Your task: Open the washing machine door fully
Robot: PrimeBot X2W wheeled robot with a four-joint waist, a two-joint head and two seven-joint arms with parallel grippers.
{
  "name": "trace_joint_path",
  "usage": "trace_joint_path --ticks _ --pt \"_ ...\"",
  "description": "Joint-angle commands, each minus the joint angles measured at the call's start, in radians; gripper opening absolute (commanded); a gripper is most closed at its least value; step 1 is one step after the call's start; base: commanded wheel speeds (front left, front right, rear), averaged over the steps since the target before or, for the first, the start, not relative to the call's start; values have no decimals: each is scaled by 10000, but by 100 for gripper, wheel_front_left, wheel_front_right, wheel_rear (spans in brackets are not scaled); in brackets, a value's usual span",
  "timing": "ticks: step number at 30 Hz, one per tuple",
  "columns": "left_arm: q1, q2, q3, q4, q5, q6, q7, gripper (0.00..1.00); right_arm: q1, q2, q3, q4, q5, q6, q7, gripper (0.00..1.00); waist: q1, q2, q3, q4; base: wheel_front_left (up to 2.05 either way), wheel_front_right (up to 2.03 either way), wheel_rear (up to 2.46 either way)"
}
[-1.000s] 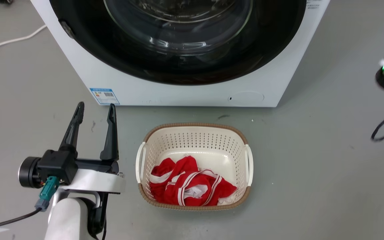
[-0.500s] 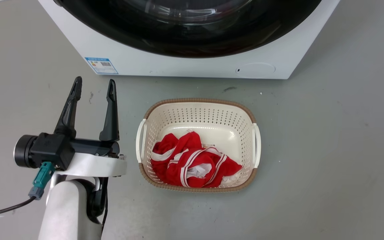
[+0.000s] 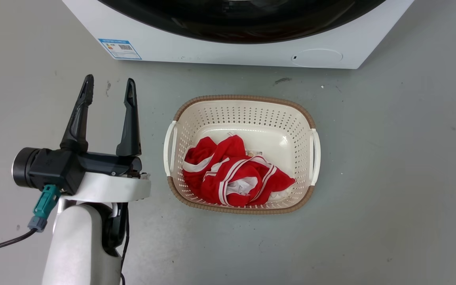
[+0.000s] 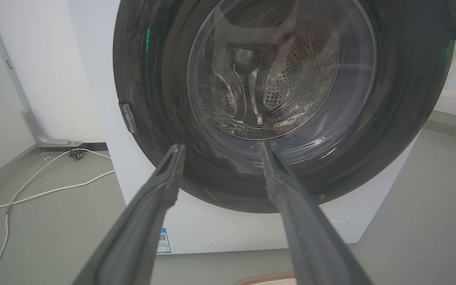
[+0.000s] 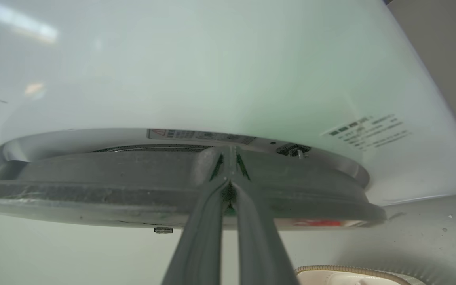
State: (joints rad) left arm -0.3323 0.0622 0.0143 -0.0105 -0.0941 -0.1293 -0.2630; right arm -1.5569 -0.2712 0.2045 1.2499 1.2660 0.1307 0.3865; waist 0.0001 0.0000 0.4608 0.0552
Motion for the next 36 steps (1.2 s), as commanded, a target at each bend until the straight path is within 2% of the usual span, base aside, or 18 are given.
trace_joint_path --ticks 1,10,20,28,36 --pt "-135 8 -38 -51 -16 -21 -26 100 -89 118 -17 108 15 0 44 0 -1 0 74 44 0 0 0" --pt "-237 -42 -199 5 -82 -23 -26 100 -321 409 -381 112 431 16 488 0 -1 0 222 109 0 0 0" --pt "-281 -63 -243 62 -122 -22 -26 100 -371 327 -570 -168 667 13 1024 0 -1 0 242 136 0 0 0" --pt "-242 -83 -201 140 -103 -22 -26 100 198 345 -532 -839 989 11 2551 0 -1 0 93 111 0 0 0" --pt "120 -90 -218 377 -33 -22 -26 100 1319 490 -522 -1526 1380 11 3981 0 -1 0 -728 36 0 0 0"
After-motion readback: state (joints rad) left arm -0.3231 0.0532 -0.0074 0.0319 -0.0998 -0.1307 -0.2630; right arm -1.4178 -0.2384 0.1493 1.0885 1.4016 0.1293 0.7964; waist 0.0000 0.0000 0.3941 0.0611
